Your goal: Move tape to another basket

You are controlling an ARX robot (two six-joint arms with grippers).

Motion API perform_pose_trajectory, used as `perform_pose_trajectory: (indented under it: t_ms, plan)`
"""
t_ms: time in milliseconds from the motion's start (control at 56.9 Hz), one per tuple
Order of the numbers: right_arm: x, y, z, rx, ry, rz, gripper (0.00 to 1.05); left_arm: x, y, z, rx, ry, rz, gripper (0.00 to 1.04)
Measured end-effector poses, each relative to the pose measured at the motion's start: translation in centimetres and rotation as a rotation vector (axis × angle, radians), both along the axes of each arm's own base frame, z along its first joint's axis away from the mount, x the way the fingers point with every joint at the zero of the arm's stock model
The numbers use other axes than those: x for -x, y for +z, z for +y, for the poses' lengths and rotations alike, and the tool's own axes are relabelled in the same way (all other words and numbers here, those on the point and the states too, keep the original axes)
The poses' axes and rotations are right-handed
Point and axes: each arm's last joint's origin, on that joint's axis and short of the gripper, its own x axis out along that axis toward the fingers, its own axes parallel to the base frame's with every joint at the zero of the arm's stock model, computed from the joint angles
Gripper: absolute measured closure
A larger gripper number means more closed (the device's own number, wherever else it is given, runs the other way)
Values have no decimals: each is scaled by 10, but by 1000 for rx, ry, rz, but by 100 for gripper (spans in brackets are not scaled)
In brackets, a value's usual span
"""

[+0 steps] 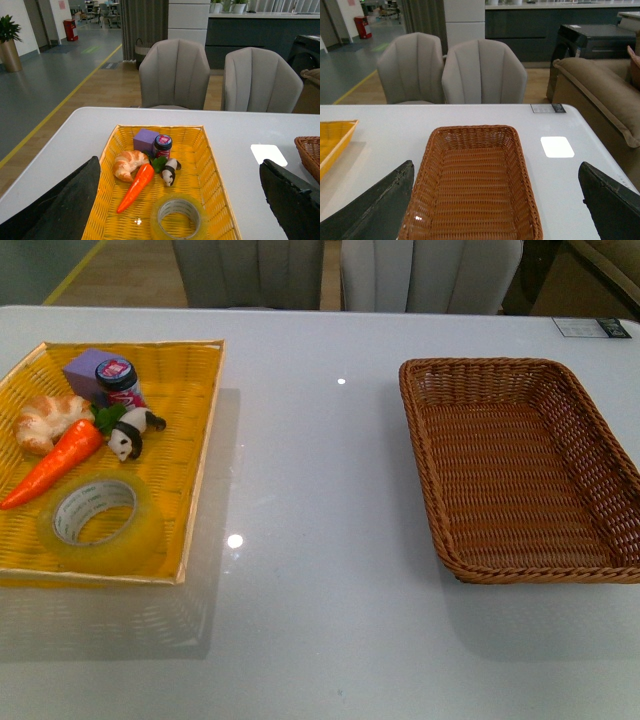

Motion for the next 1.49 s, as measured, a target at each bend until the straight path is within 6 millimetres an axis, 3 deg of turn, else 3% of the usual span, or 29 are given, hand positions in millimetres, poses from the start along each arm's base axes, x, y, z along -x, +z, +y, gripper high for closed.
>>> perform_pose_trajectory:
  t_ms: [1493]
  plan:
    - [0, 0, 0, 0, 0, 0, 9, 0, 0, 0, 0, 0, 0, 9]
